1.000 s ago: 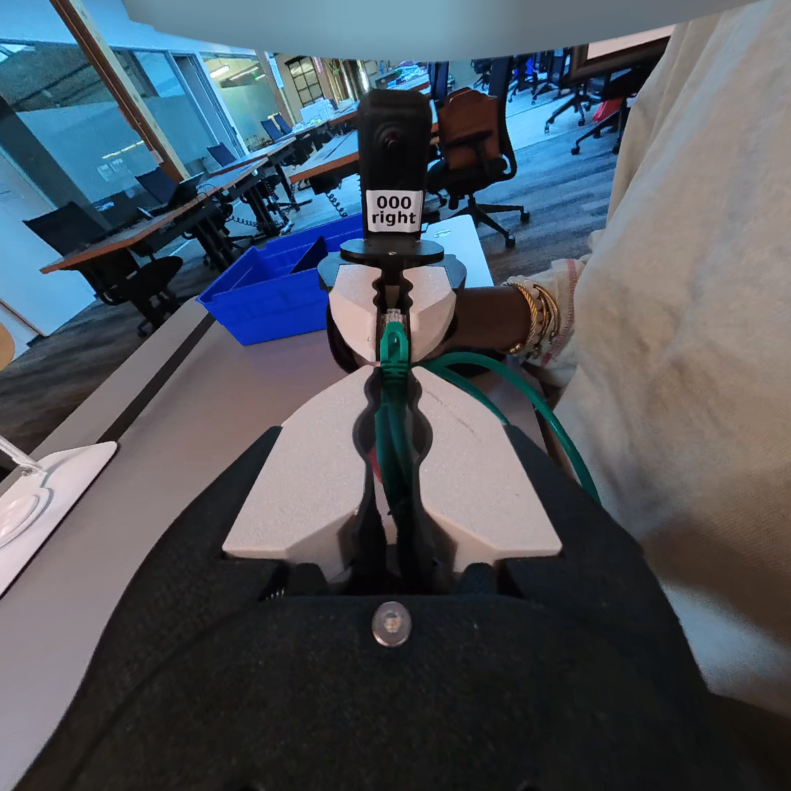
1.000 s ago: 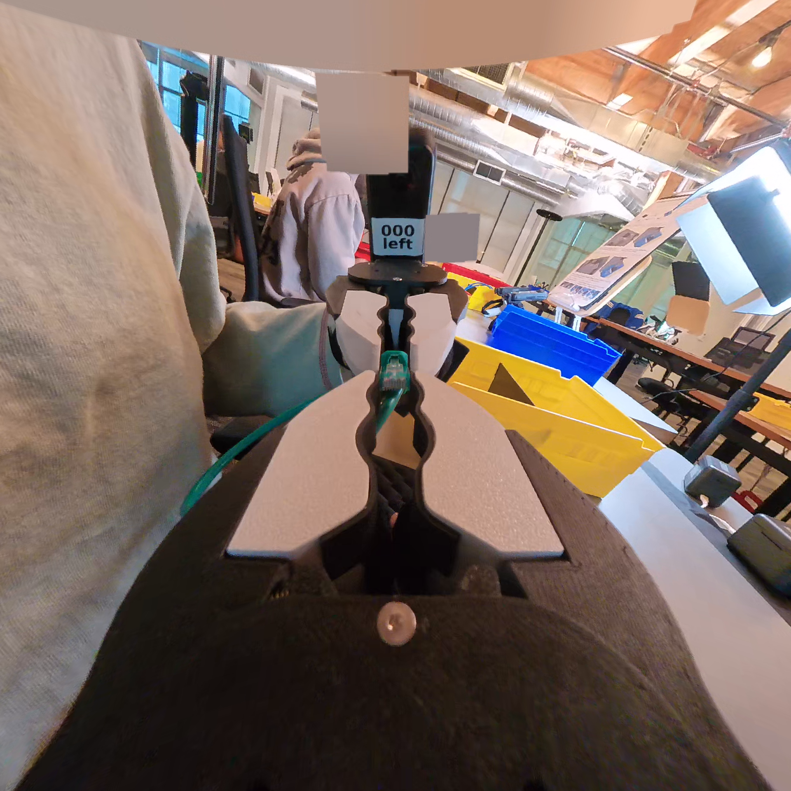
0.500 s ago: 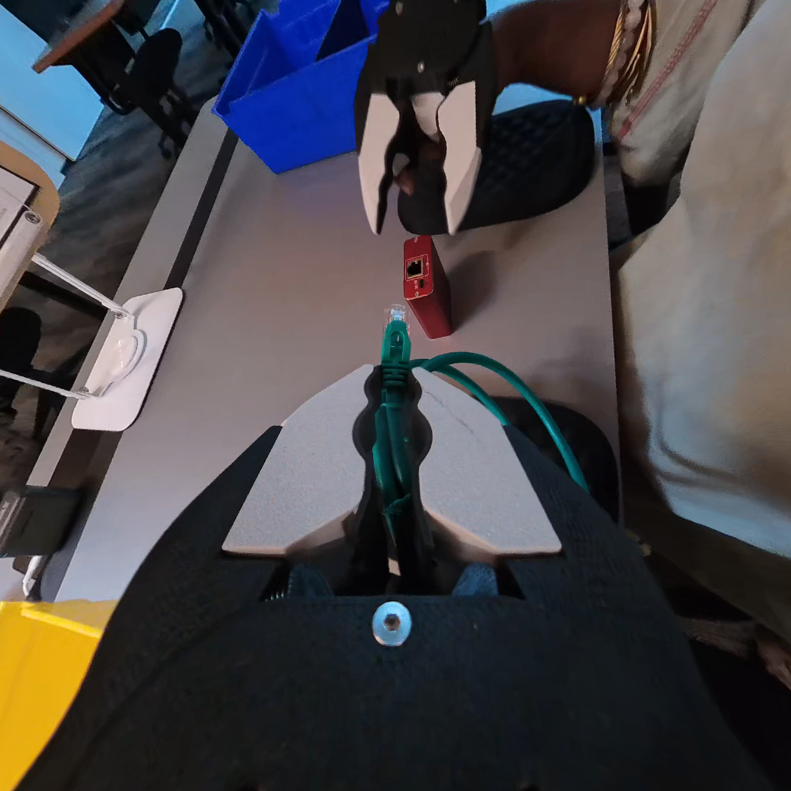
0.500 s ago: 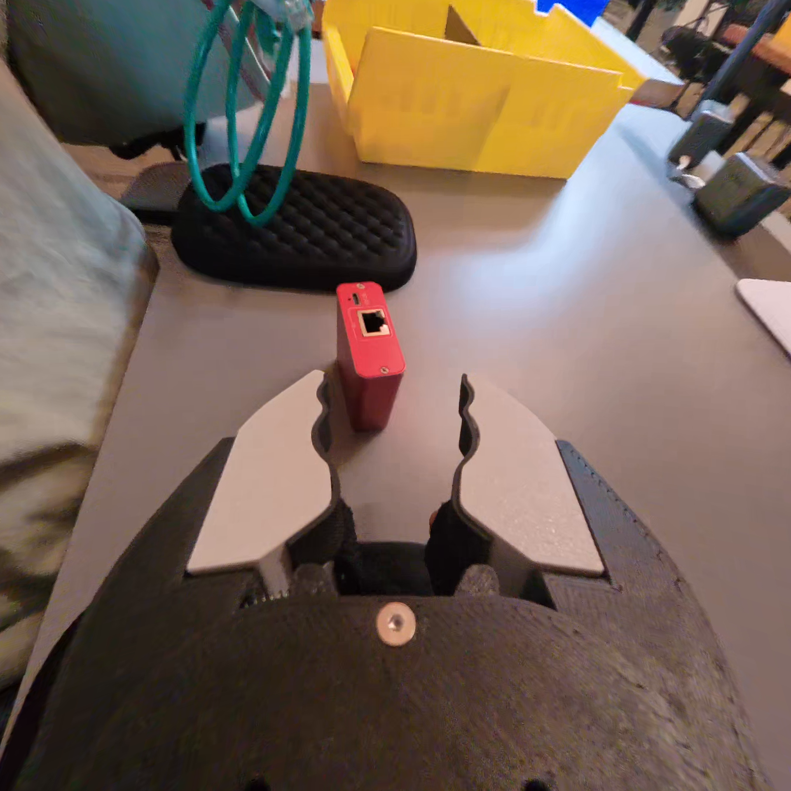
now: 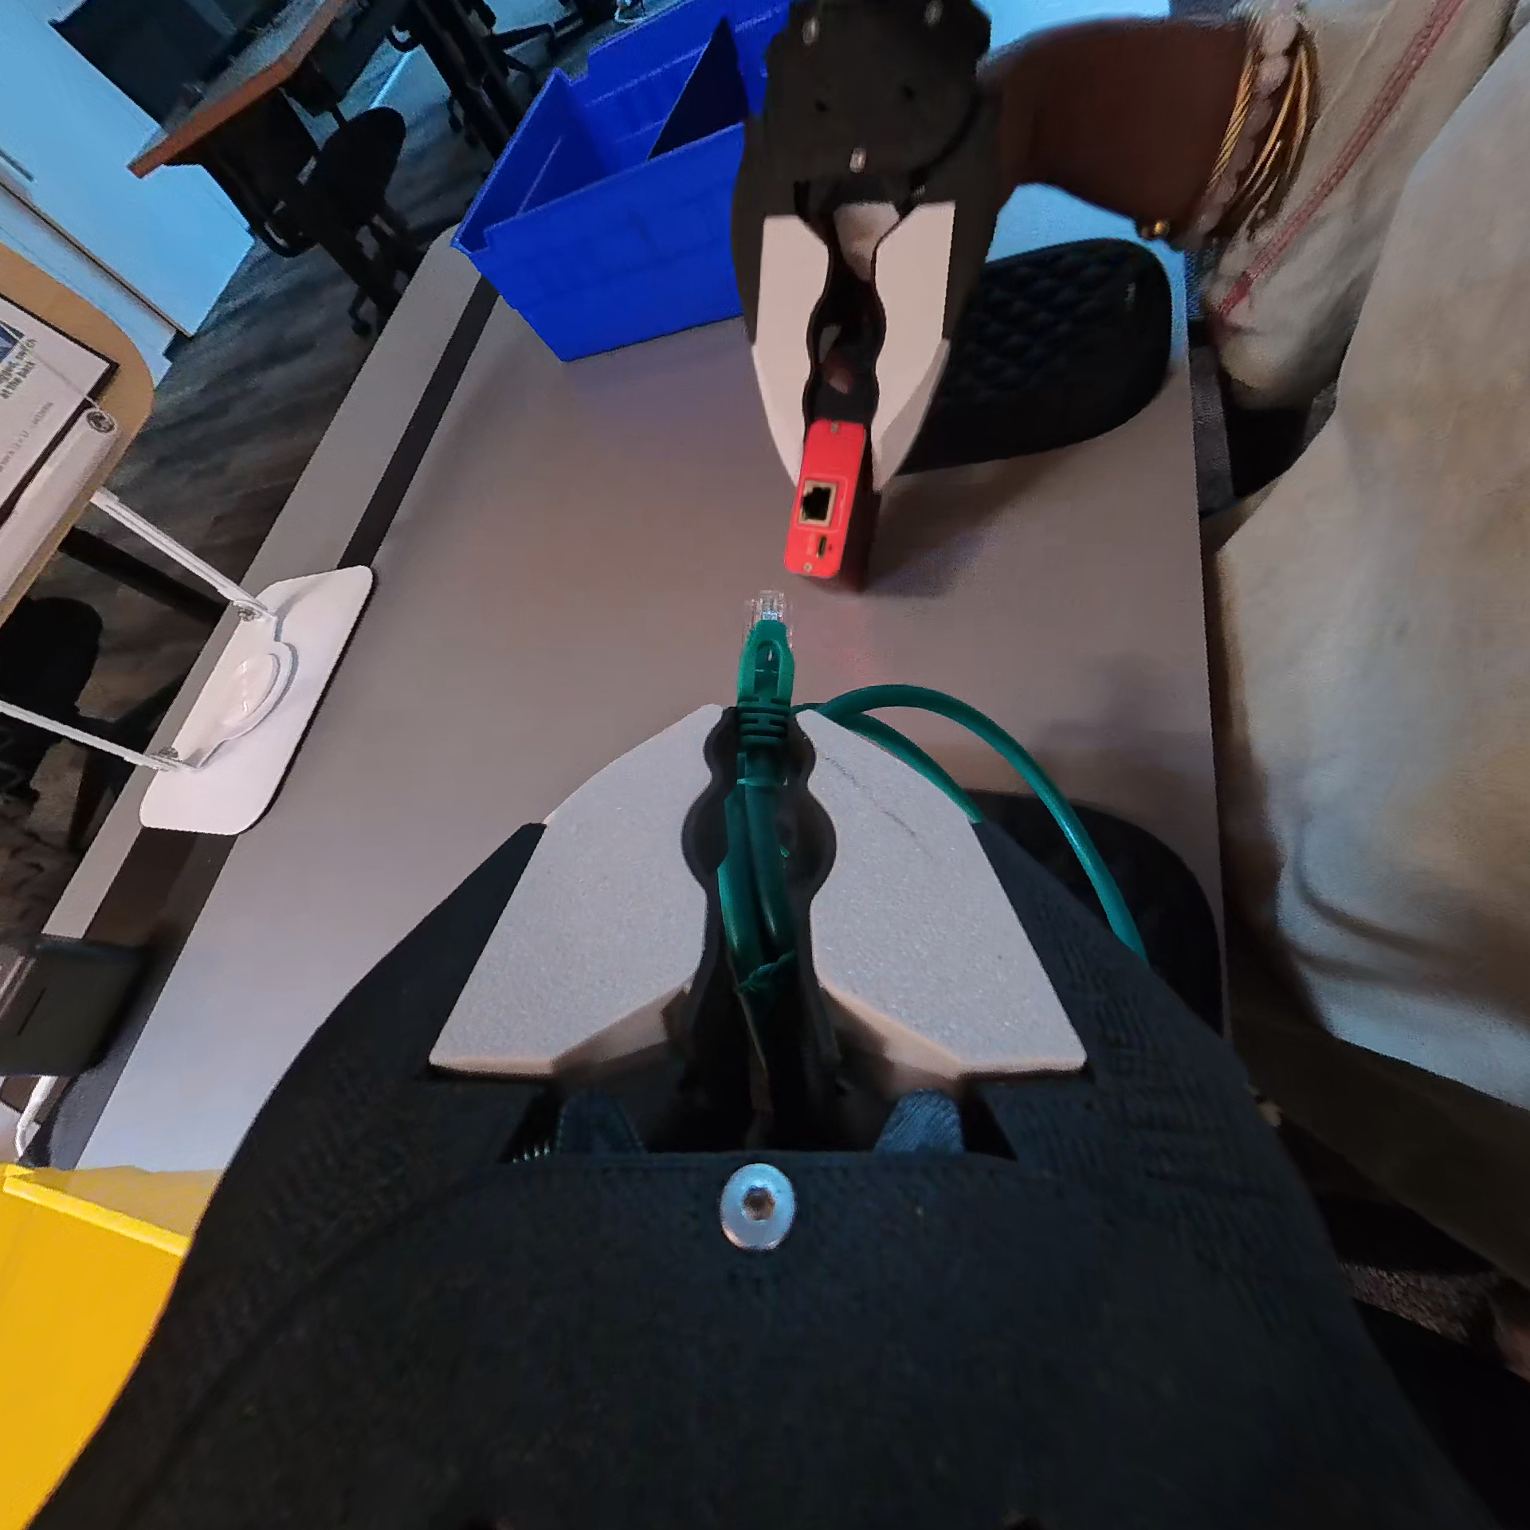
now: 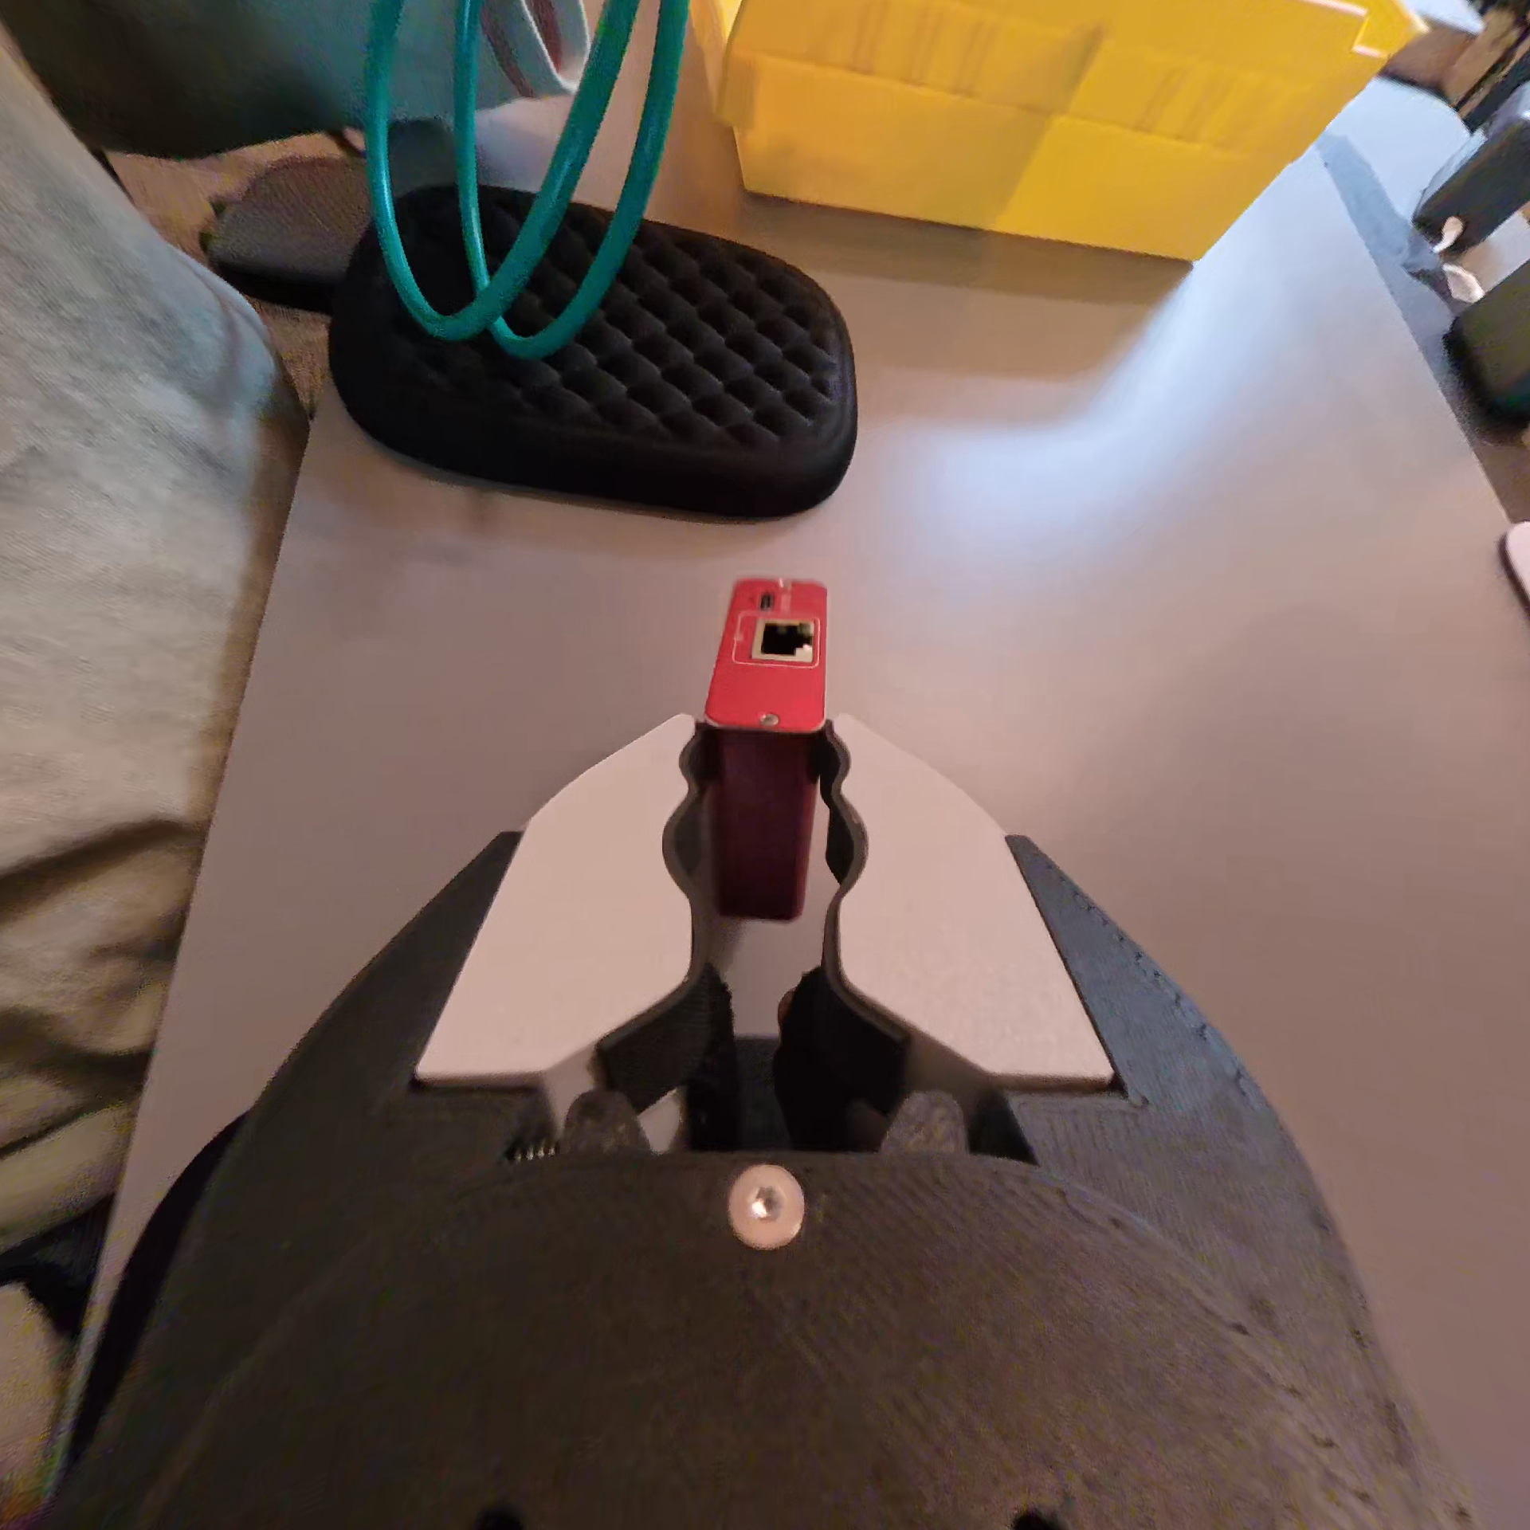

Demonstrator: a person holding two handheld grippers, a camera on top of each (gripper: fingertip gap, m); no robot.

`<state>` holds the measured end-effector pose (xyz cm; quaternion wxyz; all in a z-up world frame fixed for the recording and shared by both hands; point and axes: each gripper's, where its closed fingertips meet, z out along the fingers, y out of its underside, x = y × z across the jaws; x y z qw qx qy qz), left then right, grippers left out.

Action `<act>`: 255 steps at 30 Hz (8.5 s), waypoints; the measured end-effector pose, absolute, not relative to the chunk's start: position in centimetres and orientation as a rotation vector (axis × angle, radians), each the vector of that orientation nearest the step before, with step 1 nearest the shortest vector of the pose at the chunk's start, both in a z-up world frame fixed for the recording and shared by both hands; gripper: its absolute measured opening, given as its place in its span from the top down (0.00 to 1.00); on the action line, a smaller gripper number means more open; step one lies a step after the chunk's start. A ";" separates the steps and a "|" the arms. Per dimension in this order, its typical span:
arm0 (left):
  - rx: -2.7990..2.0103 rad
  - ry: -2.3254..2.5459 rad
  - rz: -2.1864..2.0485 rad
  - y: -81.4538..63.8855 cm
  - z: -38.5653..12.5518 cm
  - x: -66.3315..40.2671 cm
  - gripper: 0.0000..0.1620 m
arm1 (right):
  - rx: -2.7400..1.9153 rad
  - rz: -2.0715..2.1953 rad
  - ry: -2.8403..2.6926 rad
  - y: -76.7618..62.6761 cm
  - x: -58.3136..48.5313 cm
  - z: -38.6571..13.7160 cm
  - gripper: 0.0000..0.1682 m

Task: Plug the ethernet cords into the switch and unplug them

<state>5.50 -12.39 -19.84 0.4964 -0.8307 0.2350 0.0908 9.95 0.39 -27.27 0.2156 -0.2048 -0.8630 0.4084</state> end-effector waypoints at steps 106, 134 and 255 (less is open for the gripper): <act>-1.910 0.520 0.137 -11.5 -20.4 4.7 0.93 | -0.879 1.745 -2.135 -2.9 8.9 -20.9 0.45; -1.953 0.609 0.048 -8.6 -22.9 7.3 0.93 | -0.736 1.076 -2.678 -0.4 10.9 -29.8 0.45; -2.037 0.586 -0.173 -4.7 -24.0 10.6 0.94 | -0.478 1.747 -2.135 -4.2 11.6 -23.0 0.48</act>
